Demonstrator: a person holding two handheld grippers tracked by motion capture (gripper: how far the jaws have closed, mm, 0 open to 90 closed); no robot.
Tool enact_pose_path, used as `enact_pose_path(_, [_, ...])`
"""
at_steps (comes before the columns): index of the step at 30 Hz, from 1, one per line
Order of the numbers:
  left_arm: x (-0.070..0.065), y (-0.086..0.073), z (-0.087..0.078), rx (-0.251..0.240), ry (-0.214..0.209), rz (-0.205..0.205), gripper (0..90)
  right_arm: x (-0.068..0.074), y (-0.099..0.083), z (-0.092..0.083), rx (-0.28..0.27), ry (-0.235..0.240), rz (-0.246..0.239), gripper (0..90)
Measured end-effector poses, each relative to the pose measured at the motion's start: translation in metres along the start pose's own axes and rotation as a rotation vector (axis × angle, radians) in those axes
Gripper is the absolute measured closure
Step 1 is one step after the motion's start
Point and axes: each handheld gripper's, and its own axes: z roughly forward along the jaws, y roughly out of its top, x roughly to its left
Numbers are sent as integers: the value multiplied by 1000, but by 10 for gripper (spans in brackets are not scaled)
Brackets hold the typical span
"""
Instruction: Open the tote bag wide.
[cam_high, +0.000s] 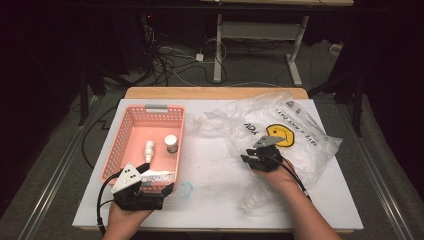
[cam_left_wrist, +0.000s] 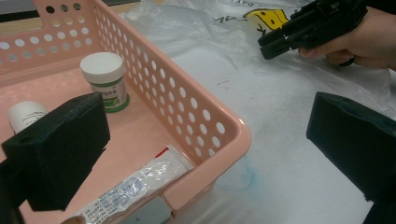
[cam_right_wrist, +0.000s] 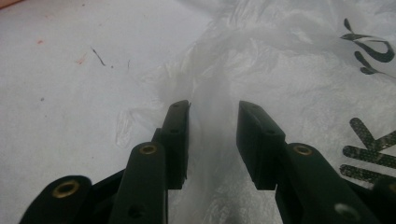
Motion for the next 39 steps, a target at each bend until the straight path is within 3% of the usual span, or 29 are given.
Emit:
enact_pose_path(9, [0, 0, 0, 1, -1, 0, 0, -8, 1, -8, -34, -9, 42, 678])
enact_pose_path(15, [-1, 0, 0, 1, -2, 1, 0, -5, -1, -1, 8, -26, 16, 635])
enact_pose_path(17, [0, 0, 0, 0, -1, 0, 0, -3, -2, 3, 33, -32, 0, 668])
enact_pose_path(18, [0, 0, 0, -2, -2, -2, 0, -3, -2, 3, 29, -32, -2, 749])
enact_pose_path(19, [0, 0, 0, -2, -2, -2, 0, -3, -2, 3, 29, -32, -2, 749])
enact_pose_path(20, [0, 0, -1, -1, -1, -1, 0, -3, -2, 3, 29, -37, -8, 847])
enact_pose_path(23, [0, 0, 0, -1, -2, -2, 0, -4, -3, 3, 29, -40, -6, 900])
enact_pose_path(33, [-1, -1, 1, -4, -8, -3, 0, -7, 1, -21, -124, -15, 22, 900])
enact_pose_path(34, [-1, -1, 1, -5, -10, -2, 0, -7, 1, -28, -157, -13, 28, 900])
enact_pose_path(39, [-1, 0, 2, -7, -18, -5, 0, -8, 3, -40, -213, -14, 44, 900])
